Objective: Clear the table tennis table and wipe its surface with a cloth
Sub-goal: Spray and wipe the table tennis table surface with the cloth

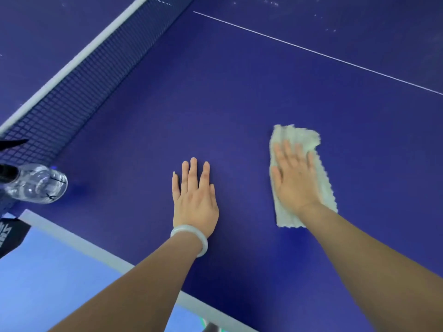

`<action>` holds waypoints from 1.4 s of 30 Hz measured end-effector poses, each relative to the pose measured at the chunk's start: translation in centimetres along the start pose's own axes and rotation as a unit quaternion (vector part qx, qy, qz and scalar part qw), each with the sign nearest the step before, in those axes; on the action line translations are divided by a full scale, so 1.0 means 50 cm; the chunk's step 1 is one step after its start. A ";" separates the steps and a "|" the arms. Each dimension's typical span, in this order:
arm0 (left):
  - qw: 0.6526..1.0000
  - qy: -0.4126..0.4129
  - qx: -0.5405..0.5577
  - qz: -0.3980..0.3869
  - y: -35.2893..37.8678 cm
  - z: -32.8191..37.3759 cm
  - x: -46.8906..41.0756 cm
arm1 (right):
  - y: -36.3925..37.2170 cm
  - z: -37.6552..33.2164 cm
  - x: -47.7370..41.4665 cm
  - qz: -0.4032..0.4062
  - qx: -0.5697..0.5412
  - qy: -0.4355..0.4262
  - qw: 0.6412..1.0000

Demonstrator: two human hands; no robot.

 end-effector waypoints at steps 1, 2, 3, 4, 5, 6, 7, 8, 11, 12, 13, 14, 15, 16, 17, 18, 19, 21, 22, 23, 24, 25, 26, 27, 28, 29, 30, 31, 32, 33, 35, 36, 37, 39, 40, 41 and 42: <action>1.000 0.003 0.022 0.005 -0.004 -0.001 0.000 | 0.005 -0.031 0.037 0.010 0.021 -0.052 0.998; 0.998 0.007 0.054 0.016 -0.010 -0.002 0.000 | 0.010 -0.055 0.082 0.012 0.041 -0.111 0.993; 0.995 0.012 0.100 0.027 -0.018 -0.006 0.002 | 0.015 -0.069 0.132 0.002 0.054 -0.167 0.984; 0.987 0.014 0.153 0.040 -0.027 -0.013 0.006 | 0.020 -0.072 0.183 -0.014 0.061 -0.220 0.974; 0.979 0.012 0.197 0.052 -0.036 -0.023 0.014 | 0.025 -0.067 0.229 -0.030 0.062 -0.266 0.961; 0.975 0.010 0.215 0.063 -0.043 -0.035 0.028 | 0.027 -0.057 0.266 -0.041 0.064 -0.304 0.950; 0.978 0.009 0.197 0.070 -0.048 -0.046 0.046 | 0.030 -0.044 0.291 -0.042 0.072 -0.335 0.939; 0.986 0.007 0.149 0.073 -0.051 -0.057 0.067 | 0.032 -0.034 0.304 -0.041 0.080 -0.355 0.930; 0.998 -0.029 0.038 0.049 -0.043 -0.075 0.144 | 0.033 -0.027 0.307 -0.052 0.072 -0.363 0.927; 0.998 -0.043 0.017 0.038 -0.036 -0.080 0.167 | 0.034 -0.029 0.302 -0.061 0.066 -0.352 0.932; 0.998 -0.051 -0.004 0.026 -0.029 -0.082 0.187 | 0.035 -0.029 0.291 -0.061 0.059 -0.331 0.940; 0.998 -0.051 -0.026 0.018 -0.022 -0.082 0.202 | 0.034 -0.028 0.273 -0.054 0.048 -0.293 0.954; 0.998 -0.046 -0.046 0.013 -0.019 -0.080 0.212 | 0.030 -0.025 0.252 -0.044 0.033 -0.236 0.970; 0.997 -0.042 -0.062 0.011 -0.017 -0.078 0.217 | 0.025 -0.027 0.231 -0.037 0.020 -0.172 0.984; 0.997 -0.044 -0.069 0.012 -0.017 -0.078 0.217 | 0.025 -0.034 0.217 -0.033 0.013 -0.121 0.992; 0.996 -0.048 -0.067 0.015 -0.016 -0.079 0.216 | 0.026 -0.050 0.215 -0.036 0.013 -0.102 0.994; 0.997 -0.050 -0.063 0.016 -0.016 -0.079 0.216 | 0.026 -0.071 0.231 -0.039 0.019 -0.124 0.991; 0.997 -0.046 -0.057 0.016 -0.018 -0.080 0.216 | 0.037 -0.107 0.308 -0.043 0.028 -0.253 0.966; 0.997 -0.043 -0.054 0.017 -0.018 -0.080 0.215 | 0.042 -0.106 0.359 -0.048 0.029 -0.320 0.946; 0.998 -0.042 -0.052 0.019 -0.019 -0.081 0.214 | 0.046 -0.090 0.405 -0.057 0.031 -0.372 0.926; 0.997 -0.044 -0.052 0.020 -0.019 -0.082 0.214 | 0.048 -0.062 0.440 -0.064 0.039 -0.409 0.909; 0.997 -0.046 -0.053 0.020 -0.019 -0.081 0.215 | 0.049 -0.026 0.466 -0.066 0.051 -0.433 0.898; 0.997 -0.047 -0.053 0.020 -0.018 -0.080 0.216 | 0.049 0.014 0.487 -0.064 0.059 -0.445 0.891; 0.997 -0.046 -0.055 0.022 -0.018 -0.078 0.216 | 0.047 0.056 0.500 -0.061 0.061 -0.454 0.887; 0.997 -0.046 -0.058 0.024 -0.018 -0.078 0.216 | 0.043 0.092 0.507 -0.062 0.063 -0.458 0.884; 0.997 -0.047 -0.061 0.023 -0.018 -0.079 0.216 | 0.041 0.122 0.510 -0.067 0.068 -0.455 0.886; 0.997 -0.048 -0.064 0.022 -0.017 -0.080 0.215 | 0.041 0.140 0.508 -0.070 0.071 -0.438 0.894; 0.997 -0.047 -0.066 0.021 -0.016 -0.080 0.215 | 0.044 0.147 0.506 -0.068 0.068 -0.405 0.909; 0.997 -0.046 -0.065 0.021 -0.017 -0.079 0.215 | 0.047 0.139 0.503 -0.061 0.057 -0.358 0.930; 0.997 -0.046 -0.064 0.020 -0.018 -0.078 0.215 | 0.050 0.119 0.501 -0.050 0.043 -0.302 0.951; 0.997 -0.045 -0.062 0.023 -0.020 -0.077 0.217 | 0.061 0.049 0.502 -0.029 0.013 -0.188 0.982; 0.997 -0.044 -0.061 0.023 -0.020 -0.077 0.217 | 0.067 0.002 0.503 -0.020 0.003 -0.147 0.989; 0.997 -0.043 -0.062 0.022 -0.020 -0.076 0.218 | 0.072 -0.048 0.504 -0.011 -0.007 -0.118 0.993; 0.997 -0.040 -0.064 0.023 -0.017 -0.078 0.217 | 0.078 -0.136 0.503 0.003 -0.025 -0.070 0.997; 0.997 -0.040 -0.063 0.024 -0.016 -0.079 0.217 | 0.079 -0.166 0.503 0.003 -0.031 -0.048 0.998; 0.997 -0.041 -0.059 0.024 -0.016 -0.080 0.217 | 0.080 -0.183 0.506 -0.001 -0.034 -0.035 0.999; 0.997 -0.041 -0.057 0.025 -0.016 -0.080 0.218 | 0.082 -0.187 0.511 -0.004 -0.034 -0.030 0.999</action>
Point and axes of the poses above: each hand's wrist, its own x-axis away from the middle knuckle, its own y-axis out of the palm, z = x × y, the point moved 4 cm from there along -x, towards the middle knuckle, and after that the axes turned 15 degrees about y, right-handed, at the moved point
